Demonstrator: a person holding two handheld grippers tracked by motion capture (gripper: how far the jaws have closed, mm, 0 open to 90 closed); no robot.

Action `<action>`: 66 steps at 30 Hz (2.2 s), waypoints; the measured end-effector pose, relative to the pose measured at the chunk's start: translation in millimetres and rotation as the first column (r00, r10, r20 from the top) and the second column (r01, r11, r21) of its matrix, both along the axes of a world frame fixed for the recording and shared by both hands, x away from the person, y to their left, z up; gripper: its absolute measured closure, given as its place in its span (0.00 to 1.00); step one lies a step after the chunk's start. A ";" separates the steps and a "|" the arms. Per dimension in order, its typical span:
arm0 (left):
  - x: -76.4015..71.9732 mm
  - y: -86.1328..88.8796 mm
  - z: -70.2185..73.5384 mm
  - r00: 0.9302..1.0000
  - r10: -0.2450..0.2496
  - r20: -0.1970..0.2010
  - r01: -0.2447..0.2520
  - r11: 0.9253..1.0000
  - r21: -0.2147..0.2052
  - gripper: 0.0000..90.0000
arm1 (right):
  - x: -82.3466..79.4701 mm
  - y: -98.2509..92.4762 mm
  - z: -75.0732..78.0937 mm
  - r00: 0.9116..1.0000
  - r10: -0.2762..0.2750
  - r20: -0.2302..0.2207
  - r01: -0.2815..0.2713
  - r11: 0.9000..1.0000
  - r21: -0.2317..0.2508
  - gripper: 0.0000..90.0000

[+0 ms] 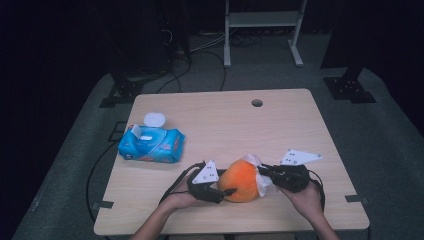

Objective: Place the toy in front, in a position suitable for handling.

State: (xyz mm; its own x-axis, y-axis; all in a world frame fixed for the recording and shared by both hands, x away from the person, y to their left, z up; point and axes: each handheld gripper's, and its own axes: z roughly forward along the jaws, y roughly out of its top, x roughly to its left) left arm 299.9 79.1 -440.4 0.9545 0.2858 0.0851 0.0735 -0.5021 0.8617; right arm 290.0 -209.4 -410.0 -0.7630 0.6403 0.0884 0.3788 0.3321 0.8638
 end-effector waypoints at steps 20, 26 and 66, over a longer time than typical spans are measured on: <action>-1.3 -0.1 0.1 0.999 -0.031 0.011 0.031 0.999 -0.015 0.40 | 12.8 -8.0 -2.1 1.000 -0.005 0.006 0.004 0.997 0.071 0.94; 7.6 5.5 -1.1 0.996 0.004 -0.090 -0.010 0.998 -0.061 0.26 | 5.4 -5.9 -3.7 0.999 0.025 -0.030 -0.025 0.999 0.020 0.94; -10.1 -16.9 14.1 0.998 -0.057 -0.007 0.056 0.994 -0.098 0.47 | -34.1 30.4 31.9 0.979 0.184 0.086 -0.190 0.980 0.066 0.94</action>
State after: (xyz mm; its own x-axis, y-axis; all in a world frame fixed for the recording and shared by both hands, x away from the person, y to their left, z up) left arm 289.8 62.2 -426.3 0.9701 0.2375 0.0499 0.0561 -0.4193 0.9061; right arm 255.9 -179.0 -378.0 -0.8751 0.4797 0.0642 0.2453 0.3253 0.9132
